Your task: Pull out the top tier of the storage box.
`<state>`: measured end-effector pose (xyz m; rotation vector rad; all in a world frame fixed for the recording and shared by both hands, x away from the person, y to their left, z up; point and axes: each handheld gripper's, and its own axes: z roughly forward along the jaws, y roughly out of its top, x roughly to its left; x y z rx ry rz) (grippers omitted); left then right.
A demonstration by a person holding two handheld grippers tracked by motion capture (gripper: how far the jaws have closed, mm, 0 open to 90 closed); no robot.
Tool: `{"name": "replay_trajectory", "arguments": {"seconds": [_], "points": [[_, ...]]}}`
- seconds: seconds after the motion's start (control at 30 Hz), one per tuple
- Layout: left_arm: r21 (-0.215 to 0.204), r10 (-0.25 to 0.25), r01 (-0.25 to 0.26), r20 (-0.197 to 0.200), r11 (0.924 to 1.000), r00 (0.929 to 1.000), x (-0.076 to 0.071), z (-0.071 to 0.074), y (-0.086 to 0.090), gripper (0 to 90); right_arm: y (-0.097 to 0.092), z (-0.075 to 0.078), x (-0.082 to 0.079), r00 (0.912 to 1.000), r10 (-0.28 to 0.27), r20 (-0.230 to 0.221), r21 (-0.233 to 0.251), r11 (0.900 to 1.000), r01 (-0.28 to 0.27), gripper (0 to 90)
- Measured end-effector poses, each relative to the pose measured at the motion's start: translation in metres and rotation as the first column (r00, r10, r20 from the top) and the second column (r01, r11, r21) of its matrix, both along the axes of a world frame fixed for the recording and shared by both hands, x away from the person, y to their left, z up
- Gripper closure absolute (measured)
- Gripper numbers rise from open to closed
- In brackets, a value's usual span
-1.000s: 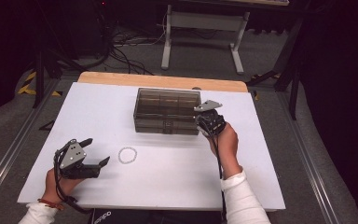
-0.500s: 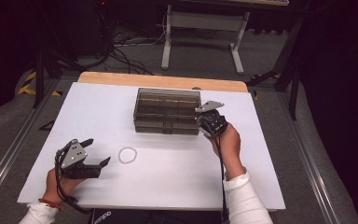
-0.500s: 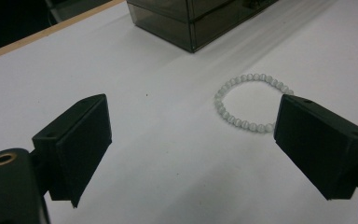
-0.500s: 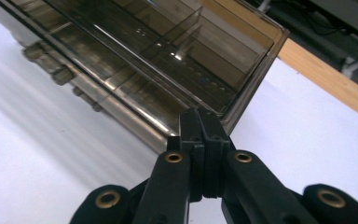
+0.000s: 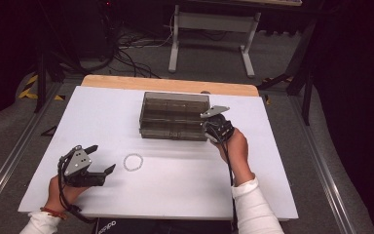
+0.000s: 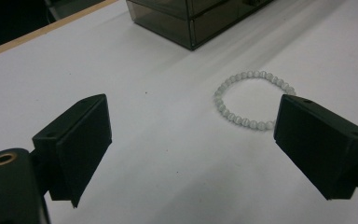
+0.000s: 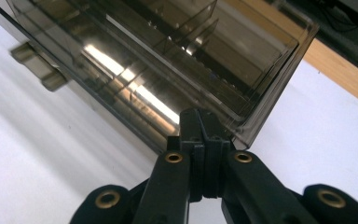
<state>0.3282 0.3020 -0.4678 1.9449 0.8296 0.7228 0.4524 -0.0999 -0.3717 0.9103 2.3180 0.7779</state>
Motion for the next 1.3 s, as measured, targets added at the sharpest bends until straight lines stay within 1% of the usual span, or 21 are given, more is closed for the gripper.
{"name": "replay_trajectory", "arguments": {"seconds": [0.1, 0.2, 0.33, 0.9, 1.07, 1.3], "points": [[-0.003, 0.000, 0.000, -0.004, 1.0000, 1.0000, 0.000, 0.000, 0.000, 12.0, 0.001, -0.006, 0.001, 0.9993, 0.018, -0.034, 0.008, 0.9998, -0.018, 90.0], [-0.007, 0.001, -0.001, -0.007, 1.0000, 1.0000, 0.000, -0.001, 0.000, 12.0, 0.001, -0.010, 0.001, 0.9989, 0.023, -0.040, 0.021, 0.9996, -0.022, 90.0], [0.003, -0.001, 0.001, -0.005, 1.0000, 1.0000, 0.001, -0.001, 0.000, 12.0, 0.003, -0.012, 0.001, 0.9984, 0.029, -0.049, 0.014, 0.9995, -0.028, 90.0], [0.005, -0.003, 0.003, -0.008, 1.0000, 1.0000, 0.000, -0.001, -0.001, 12.0, 0.002, -0.015, -0.001, 0.9992, 0.025, -0.031, 0.035, 0.9991, -0.024, 90.0], [0.007, -0.002, 0.002, -0.006, 1.0000, 1.0000, 0.000, -0.001, 0.000, 12.1, 0.000, -0.017, -0.001, 0.9994, 0.027, -0.021, 0.061, 0.9978, -0.026, 90.0], [0.012, -0.002, 0.002, -0.001, 0.9999, 1.0000, 0.001, -0.001, -0.001, 12.2, 0.000, -0.019, -0.002, 0.9996, 0.024, -0.013, 0.074, 0.9970, -0.023, 90.0]]}}
